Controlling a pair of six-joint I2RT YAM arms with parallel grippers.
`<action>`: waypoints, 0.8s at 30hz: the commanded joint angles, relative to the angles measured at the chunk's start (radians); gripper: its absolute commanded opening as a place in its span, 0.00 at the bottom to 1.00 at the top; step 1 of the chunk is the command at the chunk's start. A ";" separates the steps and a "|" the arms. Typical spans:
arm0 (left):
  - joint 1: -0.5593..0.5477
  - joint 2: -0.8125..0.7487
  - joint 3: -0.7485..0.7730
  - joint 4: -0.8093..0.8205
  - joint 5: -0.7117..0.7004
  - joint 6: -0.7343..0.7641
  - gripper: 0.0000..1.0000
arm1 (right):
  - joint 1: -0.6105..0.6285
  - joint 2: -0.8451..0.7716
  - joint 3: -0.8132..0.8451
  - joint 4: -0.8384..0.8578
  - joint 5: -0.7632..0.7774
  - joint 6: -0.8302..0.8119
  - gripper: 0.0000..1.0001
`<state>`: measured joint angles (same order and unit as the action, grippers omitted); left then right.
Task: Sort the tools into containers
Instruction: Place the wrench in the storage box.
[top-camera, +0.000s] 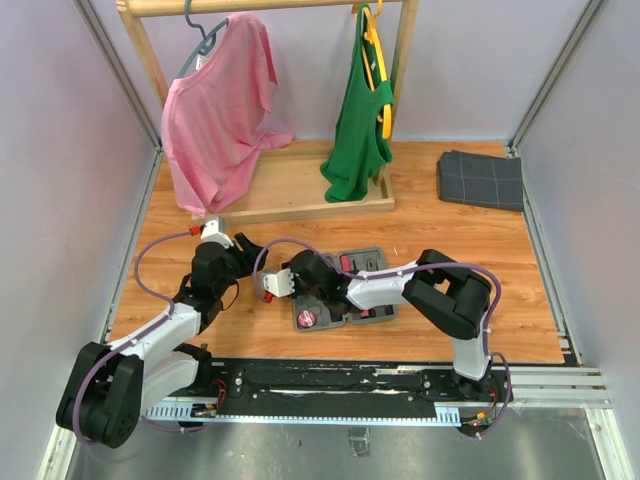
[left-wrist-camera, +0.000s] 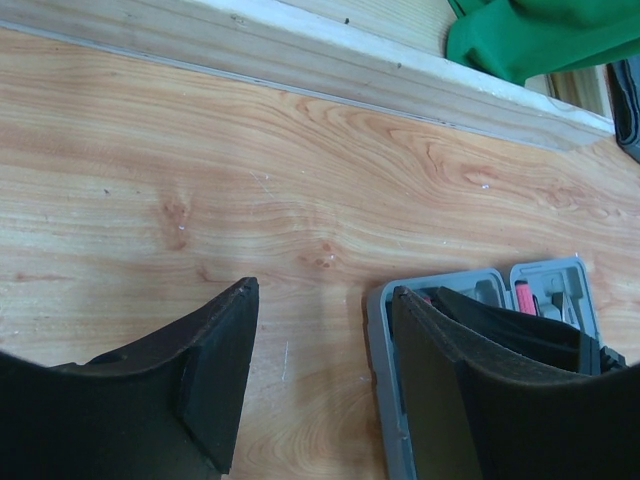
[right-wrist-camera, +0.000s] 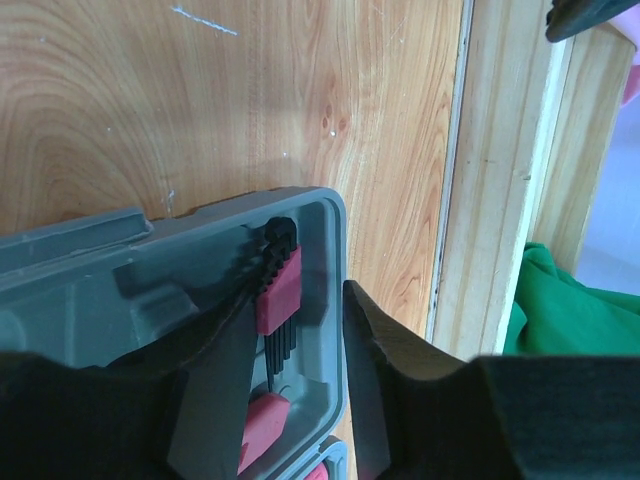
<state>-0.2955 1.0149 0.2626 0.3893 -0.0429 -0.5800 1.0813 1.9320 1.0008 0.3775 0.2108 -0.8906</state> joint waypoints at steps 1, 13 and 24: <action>0.009 0.006 -0.007 0.041 -0.002 0.019 0.60 | 0.008 -0.034 0.008 -0.068 -0.025 0.030 0.41; 0.009 0.029 -0.006 0.052 0.007 0.016 0.60 | 0.003 -0.172 -0.028 -0.154 -0.099 0.120 0.54; 0.009 0.047 -0.005 0.063 0.022 0.012 0.60 | -0.058 -0.436 -0.130 -0.202 -0.201 0.419 0.54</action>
<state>-0.2955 1.0519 0.2626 0.4091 -0.0315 -0.5800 1.0641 1.5784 0.8886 0.2058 0.0544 -0.6567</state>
